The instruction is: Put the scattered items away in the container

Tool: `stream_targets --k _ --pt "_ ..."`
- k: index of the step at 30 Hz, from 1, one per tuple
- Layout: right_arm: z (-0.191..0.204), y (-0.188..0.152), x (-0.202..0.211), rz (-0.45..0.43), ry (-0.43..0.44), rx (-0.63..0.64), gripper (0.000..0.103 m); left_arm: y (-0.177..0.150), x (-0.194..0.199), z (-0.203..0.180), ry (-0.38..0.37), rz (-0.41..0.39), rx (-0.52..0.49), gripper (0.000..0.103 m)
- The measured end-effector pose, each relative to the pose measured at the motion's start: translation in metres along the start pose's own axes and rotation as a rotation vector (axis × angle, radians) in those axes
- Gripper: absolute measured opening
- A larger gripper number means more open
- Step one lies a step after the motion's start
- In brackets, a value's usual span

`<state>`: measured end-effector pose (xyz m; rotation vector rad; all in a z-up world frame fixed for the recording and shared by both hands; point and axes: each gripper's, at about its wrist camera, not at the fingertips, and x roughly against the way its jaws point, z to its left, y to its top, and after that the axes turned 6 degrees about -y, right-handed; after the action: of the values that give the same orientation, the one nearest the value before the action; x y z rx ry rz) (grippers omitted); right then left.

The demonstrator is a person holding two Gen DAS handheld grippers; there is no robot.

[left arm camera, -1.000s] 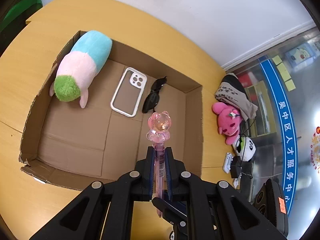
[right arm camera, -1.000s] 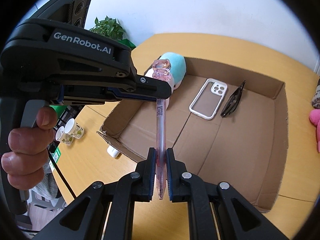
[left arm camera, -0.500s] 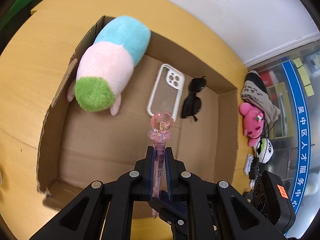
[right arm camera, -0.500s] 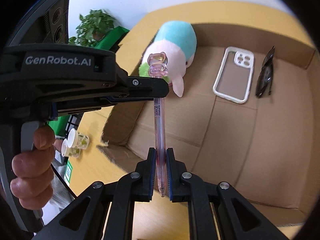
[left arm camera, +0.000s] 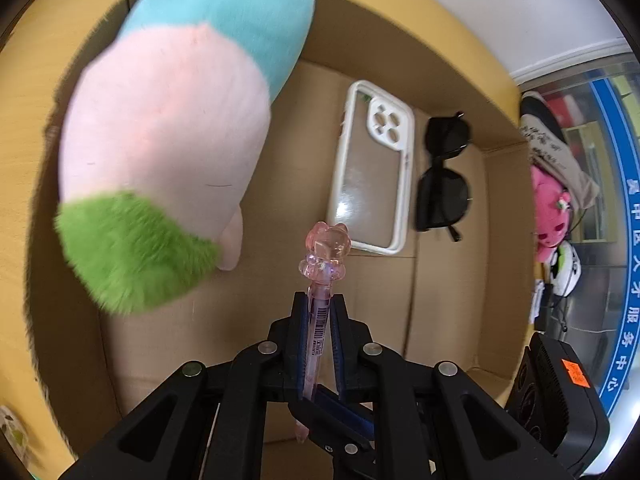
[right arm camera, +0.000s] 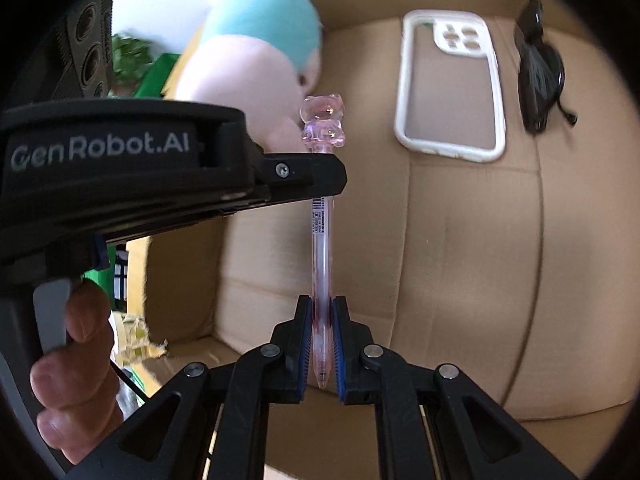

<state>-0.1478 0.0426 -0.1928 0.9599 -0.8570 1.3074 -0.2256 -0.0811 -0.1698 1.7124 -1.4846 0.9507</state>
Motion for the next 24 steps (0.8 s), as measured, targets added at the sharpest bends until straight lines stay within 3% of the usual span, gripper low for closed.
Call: stream_targets --k 7,19,22,24 --pt "-0.005 -0.002 -0.023 0.061 -0.001 -0.057 0.009 0.001 -0.018 0.011 0.046 0.058 -0.014 0.01" --pt "-0.003 -0.009 -0.024 0.055 -0.021 -0.053 0.009 -0.004 -0.018 0.018 0.065 0.034 -0.002 0.01" --pt "-0.007 -0.011 -0.023 0.057 0.002 -0.049 0.011 -0.006 -0.01 0.015 0.05 0.008 0.007 0.017" --pt "-0.009 -0.014 -0.02 0.062 0.003 -0.052 0.022 -0.01 0.0 0.012 0.044 -0.018 0.009 0.031"
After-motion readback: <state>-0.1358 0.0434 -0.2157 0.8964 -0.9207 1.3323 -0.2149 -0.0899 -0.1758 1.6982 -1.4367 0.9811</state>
